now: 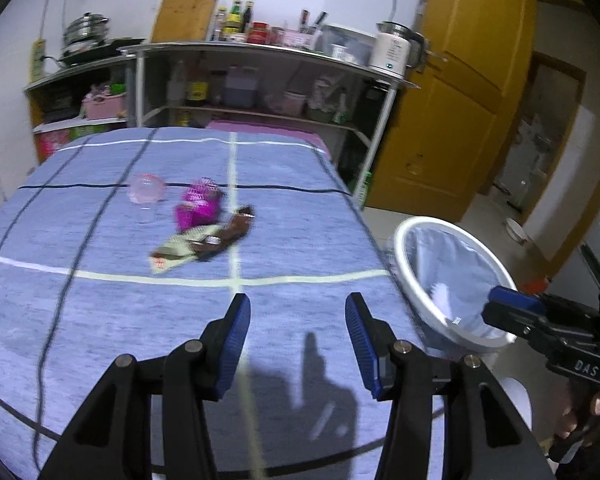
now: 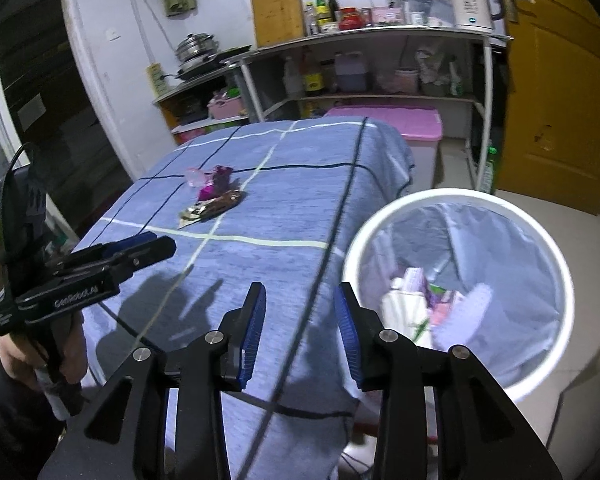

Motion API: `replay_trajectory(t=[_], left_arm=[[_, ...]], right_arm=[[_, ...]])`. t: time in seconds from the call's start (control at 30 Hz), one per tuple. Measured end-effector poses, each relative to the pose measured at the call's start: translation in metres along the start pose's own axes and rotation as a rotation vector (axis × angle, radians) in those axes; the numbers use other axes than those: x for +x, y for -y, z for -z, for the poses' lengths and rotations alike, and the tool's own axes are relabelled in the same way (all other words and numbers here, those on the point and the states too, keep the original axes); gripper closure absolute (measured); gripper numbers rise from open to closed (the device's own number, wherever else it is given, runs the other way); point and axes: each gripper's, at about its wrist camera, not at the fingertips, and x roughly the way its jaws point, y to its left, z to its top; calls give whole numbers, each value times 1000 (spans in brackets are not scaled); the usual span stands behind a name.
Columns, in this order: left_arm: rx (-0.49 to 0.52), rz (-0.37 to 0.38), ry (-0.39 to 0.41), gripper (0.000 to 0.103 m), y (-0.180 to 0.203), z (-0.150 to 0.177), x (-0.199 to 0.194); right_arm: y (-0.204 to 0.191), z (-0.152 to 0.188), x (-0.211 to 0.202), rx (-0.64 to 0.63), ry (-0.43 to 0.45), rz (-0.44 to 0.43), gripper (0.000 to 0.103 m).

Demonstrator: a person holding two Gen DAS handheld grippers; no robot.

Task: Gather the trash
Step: 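Move both open tools back toward the purple bag and brown wrapper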

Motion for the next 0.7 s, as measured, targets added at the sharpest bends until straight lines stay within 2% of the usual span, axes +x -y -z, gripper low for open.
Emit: replay_trajectory(t=[0.23, 0.3, 0.7], left_arm=[[-36, -66, 7, 52, -37, -8, 5], [-31, -71, 4, 49, -44, -11, 10], [-56, -118, -56, 46, -87, -29, 61]], right_arm=[[-14, -10, 19, -22, -19, -30, 61], [-16, -13, 24, -27, -25, -33, 61], [-33, -36, 64, -61, -64, -55, 61]])
